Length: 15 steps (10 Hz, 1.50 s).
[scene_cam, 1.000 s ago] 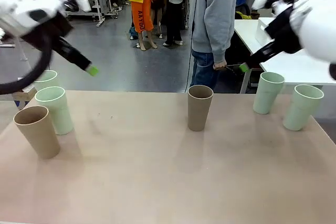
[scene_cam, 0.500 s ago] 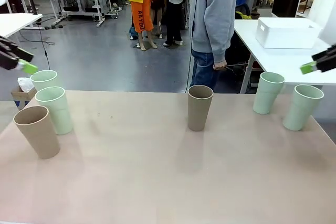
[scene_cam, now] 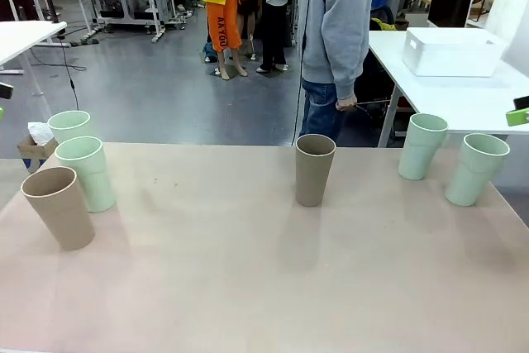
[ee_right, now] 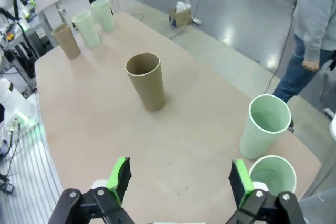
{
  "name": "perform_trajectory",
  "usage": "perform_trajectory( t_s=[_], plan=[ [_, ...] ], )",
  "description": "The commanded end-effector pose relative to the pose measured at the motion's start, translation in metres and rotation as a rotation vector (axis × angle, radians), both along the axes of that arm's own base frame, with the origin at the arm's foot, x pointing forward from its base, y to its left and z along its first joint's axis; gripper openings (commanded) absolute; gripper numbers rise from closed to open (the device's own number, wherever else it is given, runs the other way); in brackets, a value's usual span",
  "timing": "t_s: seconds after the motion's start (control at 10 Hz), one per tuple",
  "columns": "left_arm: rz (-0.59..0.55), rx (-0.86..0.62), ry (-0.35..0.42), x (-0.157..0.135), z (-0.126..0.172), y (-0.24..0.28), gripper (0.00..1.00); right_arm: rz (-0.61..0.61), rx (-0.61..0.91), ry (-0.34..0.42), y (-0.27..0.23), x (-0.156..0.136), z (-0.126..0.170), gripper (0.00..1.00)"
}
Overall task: Stack the cups and store them in the basket.
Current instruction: Pick up two Reusable plastic cups , one in each hand.
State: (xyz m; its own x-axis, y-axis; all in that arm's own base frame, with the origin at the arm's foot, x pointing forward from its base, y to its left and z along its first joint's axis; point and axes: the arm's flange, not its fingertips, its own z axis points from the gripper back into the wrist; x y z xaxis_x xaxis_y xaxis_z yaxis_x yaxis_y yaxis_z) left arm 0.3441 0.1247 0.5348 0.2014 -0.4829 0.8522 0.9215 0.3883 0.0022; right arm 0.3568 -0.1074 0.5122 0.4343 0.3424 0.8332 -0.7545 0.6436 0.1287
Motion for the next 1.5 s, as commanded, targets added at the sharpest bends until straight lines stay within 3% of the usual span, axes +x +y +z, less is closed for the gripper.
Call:
perform_trajectory(
  t_s=[0.0, 0.3, 0.4, 1.4],
  plan=[
    [-0.022, -0.022, -0.028, 0.0053, -0.0030, 0.0055, 1.00, 0.015, 0.020, -0.009, -0.0078, 0.0033, -0.0032, 1.00],
    [0.064, -0.014, -0.029, 0.0048, -0.0086, 0.0000, 1.00, -0.004, 0.025, 0.007, -0.0071, -0.0008, -0.0053, 1.00],
    [0.005, -0.025, -0.015, 0.0032, -0.0094, 0.0093, 1.00, -0.004, 0.025, 0.007, -0.0071, -0.0008, -0.0053, 1.00],
    [0.005, -0.025, -0.015, 0.0032, -0.0094, 0.0093, 1.00, -0.004, 0.025, 0.007, -0.0071, -0.0008, -0.0053, 1.00]
  ],
)
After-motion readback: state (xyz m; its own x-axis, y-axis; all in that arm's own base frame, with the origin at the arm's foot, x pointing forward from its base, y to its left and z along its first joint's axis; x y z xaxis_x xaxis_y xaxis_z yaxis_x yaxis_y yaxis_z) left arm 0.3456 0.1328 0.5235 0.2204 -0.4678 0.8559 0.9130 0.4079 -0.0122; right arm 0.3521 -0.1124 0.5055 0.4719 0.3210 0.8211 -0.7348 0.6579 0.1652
